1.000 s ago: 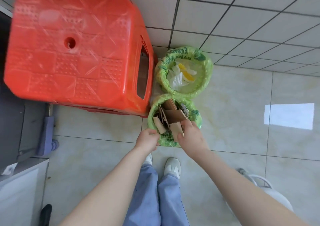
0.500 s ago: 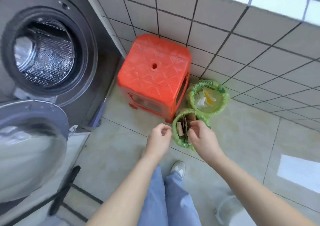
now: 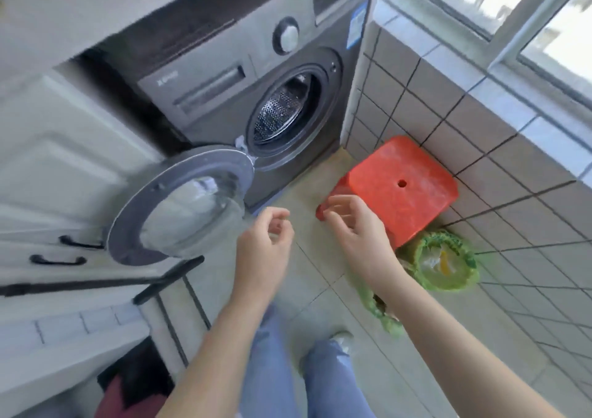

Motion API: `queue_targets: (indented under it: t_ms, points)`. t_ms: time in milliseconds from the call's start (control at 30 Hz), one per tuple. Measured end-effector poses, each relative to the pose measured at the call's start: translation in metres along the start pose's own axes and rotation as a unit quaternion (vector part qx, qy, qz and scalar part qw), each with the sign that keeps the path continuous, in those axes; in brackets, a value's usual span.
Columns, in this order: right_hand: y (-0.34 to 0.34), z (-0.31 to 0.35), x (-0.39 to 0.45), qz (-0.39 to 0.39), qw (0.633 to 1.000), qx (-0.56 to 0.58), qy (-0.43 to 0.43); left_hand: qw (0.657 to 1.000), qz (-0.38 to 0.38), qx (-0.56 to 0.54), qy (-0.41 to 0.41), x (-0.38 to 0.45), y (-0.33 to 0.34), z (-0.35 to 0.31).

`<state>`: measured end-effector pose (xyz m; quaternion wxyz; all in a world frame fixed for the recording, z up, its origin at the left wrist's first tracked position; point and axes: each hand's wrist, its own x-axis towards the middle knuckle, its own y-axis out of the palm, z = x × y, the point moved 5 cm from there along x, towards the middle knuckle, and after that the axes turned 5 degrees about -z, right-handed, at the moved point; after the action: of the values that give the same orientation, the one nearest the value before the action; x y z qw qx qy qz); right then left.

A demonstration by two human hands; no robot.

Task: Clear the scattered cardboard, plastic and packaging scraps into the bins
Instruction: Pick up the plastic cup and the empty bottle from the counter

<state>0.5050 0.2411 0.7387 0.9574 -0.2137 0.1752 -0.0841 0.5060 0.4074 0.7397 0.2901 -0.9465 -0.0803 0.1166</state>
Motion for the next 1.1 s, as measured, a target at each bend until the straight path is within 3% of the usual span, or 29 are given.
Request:
queue_targets:
  t_ms: [367,700,900,1100]
  points:
    - [0.102,0.184,0.031,0.052,0.990,-0.009,-0.130,0.989,-0.136,-0.034,0.045,0.086,-0.182,-0.021]
    - [0.144,0.330,0.092,0.005,0.958,-0.068,-0.278,0.935,-0.327,-0.115,0.072,0.187,-0.321,-0.032]
    - [0.174,0.379,0.137,-0.020,0.921,-0.171,-0.349,0.916,-0.355,-0.176,0.058,0.235,-0.349,-0.020]
    - [0.195,0.416,0.175,-0.094,0.851,-0.303,-0.419,0.929,-0.306,-0.202,0.060,0.275,-0.351,-0.019]
